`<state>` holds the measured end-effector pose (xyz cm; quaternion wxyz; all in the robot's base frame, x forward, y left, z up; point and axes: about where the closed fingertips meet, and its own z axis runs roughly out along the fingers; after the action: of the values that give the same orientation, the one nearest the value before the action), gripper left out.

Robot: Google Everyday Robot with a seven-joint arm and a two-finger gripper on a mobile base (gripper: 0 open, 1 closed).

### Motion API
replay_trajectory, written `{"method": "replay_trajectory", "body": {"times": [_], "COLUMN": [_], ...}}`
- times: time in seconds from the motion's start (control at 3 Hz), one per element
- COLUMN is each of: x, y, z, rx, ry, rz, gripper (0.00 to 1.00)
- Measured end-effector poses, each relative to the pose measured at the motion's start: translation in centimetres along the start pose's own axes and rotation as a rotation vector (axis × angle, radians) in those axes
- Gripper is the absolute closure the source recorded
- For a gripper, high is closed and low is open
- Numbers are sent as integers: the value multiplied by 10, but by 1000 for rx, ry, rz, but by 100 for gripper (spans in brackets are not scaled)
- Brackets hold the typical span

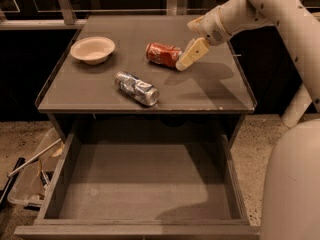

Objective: Place coke can into top drawer

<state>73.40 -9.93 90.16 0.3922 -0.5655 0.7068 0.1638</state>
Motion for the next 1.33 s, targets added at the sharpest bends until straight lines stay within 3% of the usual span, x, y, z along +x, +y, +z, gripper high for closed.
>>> {"method": "replay_trajectory", "body": {"times": [1.0,1.33], "x": [9,9], "y": [-11,-11], "z": [61,62], "rx": [-39,-40], "ry": [43,43], "rz": [41,41], "gripper": [0,19]}}
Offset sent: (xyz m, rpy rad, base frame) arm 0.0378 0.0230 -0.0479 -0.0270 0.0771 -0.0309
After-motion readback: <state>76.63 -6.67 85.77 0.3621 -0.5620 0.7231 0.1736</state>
